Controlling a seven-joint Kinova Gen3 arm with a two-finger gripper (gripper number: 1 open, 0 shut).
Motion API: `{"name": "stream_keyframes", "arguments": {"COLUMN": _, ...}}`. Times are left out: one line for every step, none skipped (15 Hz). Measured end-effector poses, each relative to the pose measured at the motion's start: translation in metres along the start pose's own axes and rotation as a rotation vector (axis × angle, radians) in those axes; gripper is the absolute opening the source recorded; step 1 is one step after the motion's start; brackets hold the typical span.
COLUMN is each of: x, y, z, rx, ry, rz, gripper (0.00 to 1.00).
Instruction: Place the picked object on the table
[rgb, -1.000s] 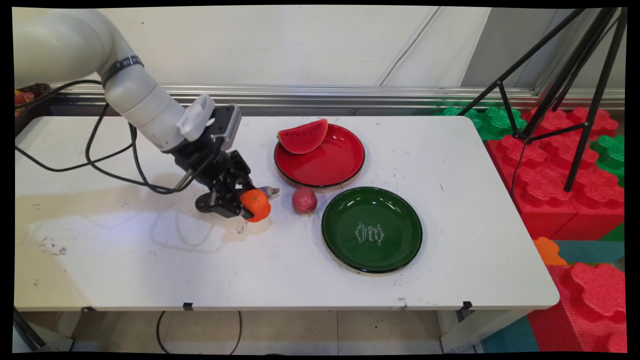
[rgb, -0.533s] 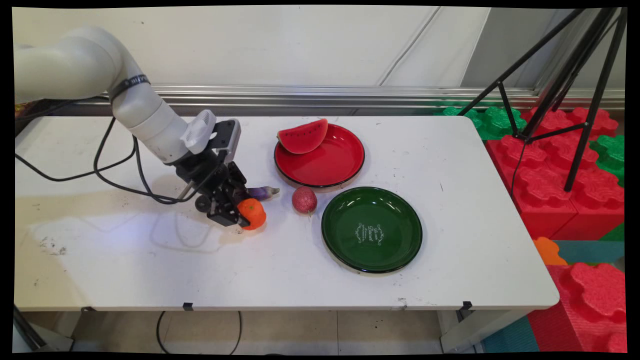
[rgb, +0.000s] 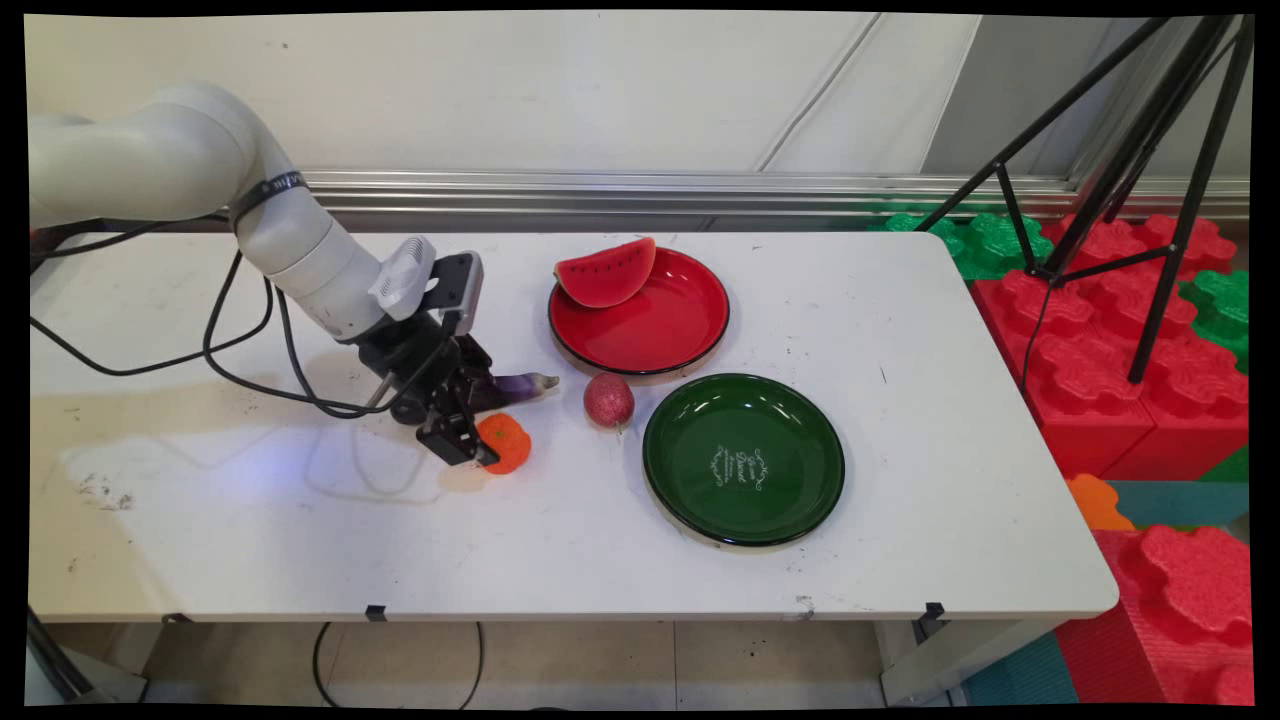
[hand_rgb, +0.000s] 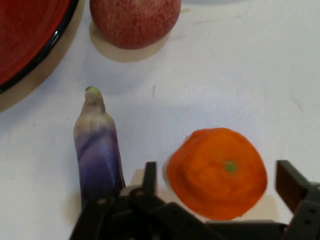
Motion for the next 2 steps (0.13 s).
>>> {"name": "stream_keyframes", "arguments": {"x": -0.001, "y": -0.0006, "z": 0.001, "rx": 0.0, "ry": 0.004, "rz": -0.003, "gripper": 1.0}}
{"name": "stream_keyframes", "arguments": {"x": -0.002, "y": -0.0011, "z": 0.001, "rx": 0.001, "ry": 0.009, "rz": -0.008, "gripper": 1.0}}
